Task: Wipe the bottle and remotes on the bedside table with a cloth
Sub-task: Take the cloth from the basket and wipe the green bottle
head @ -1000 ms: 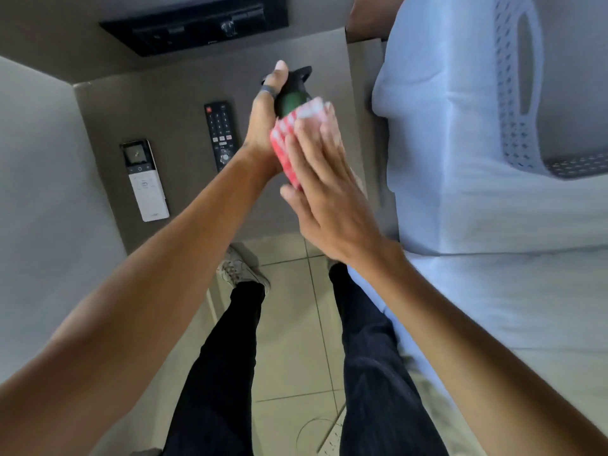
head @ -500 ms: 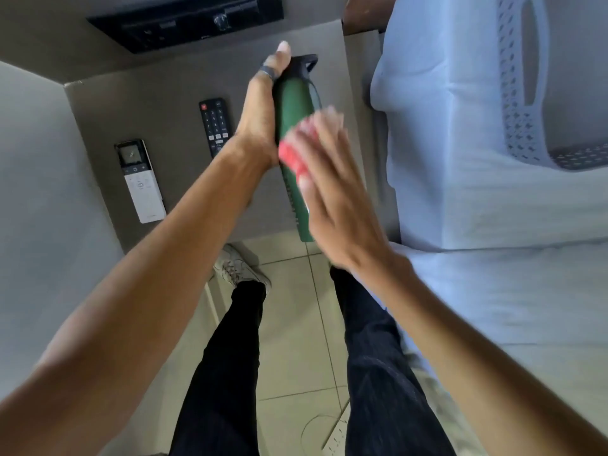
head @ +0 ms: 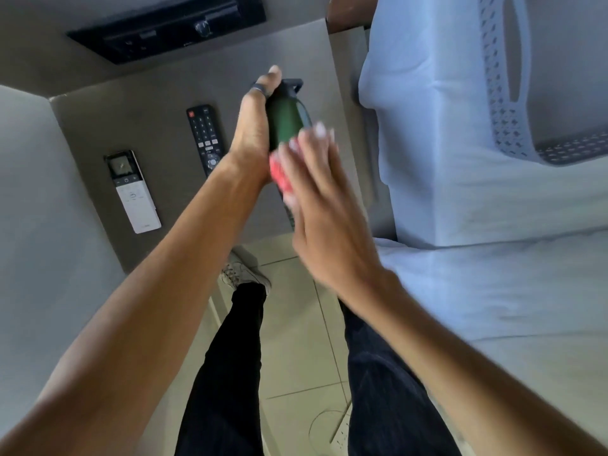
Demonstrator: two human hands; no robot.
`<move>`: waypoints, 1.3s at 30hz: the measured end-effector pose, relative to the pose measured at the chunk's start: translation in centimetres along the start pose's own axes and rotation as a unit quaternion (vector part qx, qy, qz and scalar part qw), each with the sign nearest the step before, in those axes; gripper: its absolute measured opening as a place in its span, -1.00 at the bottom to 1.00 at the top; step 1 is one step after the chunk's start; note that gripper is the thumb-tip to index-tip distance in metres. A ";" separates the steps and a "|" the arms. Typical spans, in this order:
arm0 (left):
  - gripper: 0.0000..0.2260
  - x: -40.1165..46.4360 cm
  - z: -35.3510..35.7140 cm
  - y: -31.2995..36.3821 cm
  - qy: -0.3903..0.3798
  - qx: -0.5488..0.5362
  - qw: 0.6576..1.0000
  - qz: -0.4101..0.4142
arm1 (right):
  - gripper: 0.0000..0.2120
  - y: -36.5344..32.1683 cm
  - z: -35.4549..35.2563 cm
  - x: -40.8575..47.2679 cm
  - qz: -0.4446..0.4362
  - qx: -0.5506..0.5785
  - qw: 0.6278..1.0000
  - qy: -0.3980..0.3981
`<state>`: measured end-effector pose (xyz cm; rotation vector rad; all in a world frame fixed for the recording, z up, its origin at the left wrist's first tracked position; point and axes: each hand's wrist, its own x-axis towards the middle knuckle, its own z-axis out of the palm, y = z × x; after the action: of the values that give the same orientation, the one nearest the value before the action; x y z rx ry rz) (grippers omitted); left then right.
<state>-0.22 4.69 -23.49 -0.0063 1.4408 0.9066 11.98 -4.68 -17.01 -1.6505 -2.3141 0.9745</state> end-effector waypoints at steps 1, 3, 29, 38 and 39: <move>-0.65 0.3 -0.3 -0.1 0.021 0.030 0.999 0.006 | -0.45 -0.1 0.2 -2.2 -0.002 -0.009 1.000 -0.023; -0.64 1.0 -0.4 -0.6 0.025 0.064 0.998 0.005 | -0.41 0.8 0.5 -1.8 0.016 0.004 0.999 -0.034; -0.58 1.5 -3.5 3.2 0.001 0.011 1.000 -0.006 | -0.48 4.0 -3.8 -2.7 -0.163 0.021 0.927 -0.339; -0.52 3.1 -5.3 3.3 -0.077 -0.039 0.993 0.085 | -0.64 10.0 -5.5 -1.1 0.306 0.702 0.636 -0.094; -0.53 3.2 -5.1 3.0 -0.060 -0.019 0.992 0.112 | -0.63 10.7 -4.4 -0.9 0.319 0.739 0.586 -0.092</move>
<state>-6.52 5.80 -25.67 0.1827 1.3304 1.0995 22.85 -1.54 -19.44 -1.3087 -0.1162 2.2351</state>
